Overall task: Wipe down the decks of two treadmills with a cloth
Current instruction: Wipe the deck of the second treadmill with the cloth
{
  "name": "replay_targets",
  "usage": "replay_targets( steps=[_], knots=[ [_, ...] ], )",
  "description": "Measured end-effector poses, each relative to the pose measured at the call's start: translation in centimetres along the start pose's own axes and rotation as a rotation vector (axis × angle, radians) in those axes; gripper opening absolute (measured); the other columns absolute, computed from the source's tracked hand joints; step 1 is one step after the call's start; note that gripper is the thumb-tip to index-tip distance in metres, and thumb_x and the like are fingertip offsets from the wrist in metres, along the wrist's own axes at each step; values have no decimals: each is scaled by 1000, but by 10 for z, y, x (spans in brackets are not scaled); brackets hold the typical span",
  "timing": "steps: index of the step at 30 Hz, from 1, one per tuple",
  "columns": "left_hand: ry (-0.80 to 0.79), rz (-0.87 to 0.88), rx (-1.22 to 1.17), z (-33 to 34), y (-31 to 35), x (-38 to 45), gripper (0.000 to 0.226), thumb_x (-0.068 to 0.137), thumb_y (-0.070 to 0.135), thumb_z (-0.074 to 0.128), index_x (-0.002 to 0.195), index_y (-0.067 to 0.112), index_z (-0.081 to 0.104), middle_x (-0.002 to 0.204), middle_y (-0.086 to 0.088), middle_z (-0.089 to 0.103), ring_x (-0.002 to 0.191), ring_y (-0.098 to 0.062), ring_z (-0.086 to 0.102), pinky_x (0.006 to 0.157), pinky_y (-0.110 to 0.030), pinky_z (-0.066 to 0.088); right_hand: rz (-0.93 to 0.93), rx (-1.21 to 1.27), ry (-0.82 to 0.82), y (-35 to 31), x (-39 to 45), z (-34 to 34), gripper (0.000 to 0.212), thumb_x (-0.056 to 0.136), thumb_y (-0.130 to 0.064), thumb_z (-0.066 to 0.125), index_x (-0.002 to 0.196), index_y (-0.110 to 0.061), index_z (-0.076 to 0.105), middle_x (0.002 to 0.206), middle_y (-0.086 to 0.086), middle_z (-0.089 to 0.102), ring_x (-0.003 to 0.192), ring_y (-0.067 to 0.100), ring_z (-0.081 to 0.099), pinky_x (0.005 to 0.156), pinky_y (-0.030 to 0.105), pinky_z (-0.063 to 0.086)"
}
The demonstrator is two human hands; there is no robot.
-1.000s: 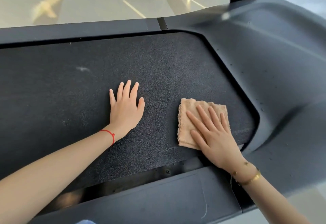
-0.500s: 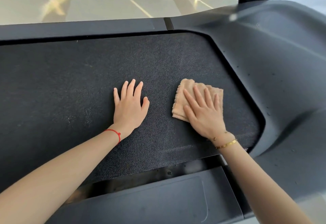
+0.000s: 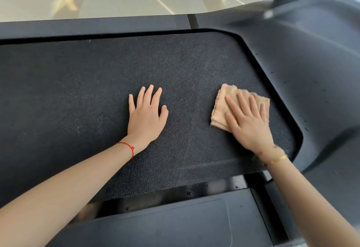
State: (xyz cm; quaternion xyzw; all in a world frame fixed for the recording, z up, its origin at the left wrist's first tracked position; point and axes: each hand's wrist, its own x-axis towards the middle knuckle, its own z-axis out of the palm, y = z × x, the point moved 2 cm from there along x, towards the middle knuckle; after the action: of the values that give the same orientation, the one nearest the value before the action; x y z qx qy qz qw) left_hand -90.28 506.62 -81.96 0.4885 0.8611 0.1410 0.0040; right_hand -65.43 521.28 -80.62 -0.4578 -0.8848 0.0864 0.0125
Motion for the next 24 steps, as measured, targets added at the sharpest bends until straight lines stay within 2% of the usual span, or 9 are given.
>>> replay_targets(
  steps=[4, 9, 13, 19, 24],
  knots=[
    [-5, -3, -5, 0, 1, 0, 59, 101, 42, 26, 156, 21, 25, 164, -4, 20, 153, -24, 11, 123, -55, 5, 62, -24, 11, -18, 61, 1, 55, 102, -53, 19, 156, -42, 14, 167, -5, 5, 153, 28, -2, 121, 52, -7],
    [-2, -4, 9, 1, 0, 0, 61, 100, 43, 24, 156, 22, 25, 164, -3, 19, 152, -23, 11, 123, -54, 6, -170, -12, 7, -71, 74, 11, 55, 103, -54, 20, 156, -42, 13, 167, -6, 6, 153, 28, -2, 121, 52, -8],
    [-8, -2, 21, 2, -2, 1, 62, 99, 45, 21, 157, 22, 23, 165, -2, 18, 153, -22, 10, 123, -54, 6, -276, -18, -14, -64, 83, 10, 54, 103, -54, 22, 155, -45, 14, 166, -9, 7, 153, 27, 1, 122, 51, -4],
    [-24, -6, 38, 1, 0, 0, 62, 100, 43, 21, 157, 21, 21, 165, -3, 16, 153, -22, 8, 123, -55, 7, -85, -13, -40, -42, 175, 2, 55, 102, -56, 18, 155, -45, 14, 167, -5, 4, 153, 29, -2, 120, 54, -6],
    [-47, -15, 42, 1, 3, 3, 63, 98, 43, 17, 157, 21, 18, 165, -4, 14, 153, -23, 6, 122, -56, 8, -24, -18, -61, -57, 257, -1, 60, 98, -59, 12, 156, -42, 11, 167, -1, 1, 152, 33, -5, 119, 56, -11]
  ],
)
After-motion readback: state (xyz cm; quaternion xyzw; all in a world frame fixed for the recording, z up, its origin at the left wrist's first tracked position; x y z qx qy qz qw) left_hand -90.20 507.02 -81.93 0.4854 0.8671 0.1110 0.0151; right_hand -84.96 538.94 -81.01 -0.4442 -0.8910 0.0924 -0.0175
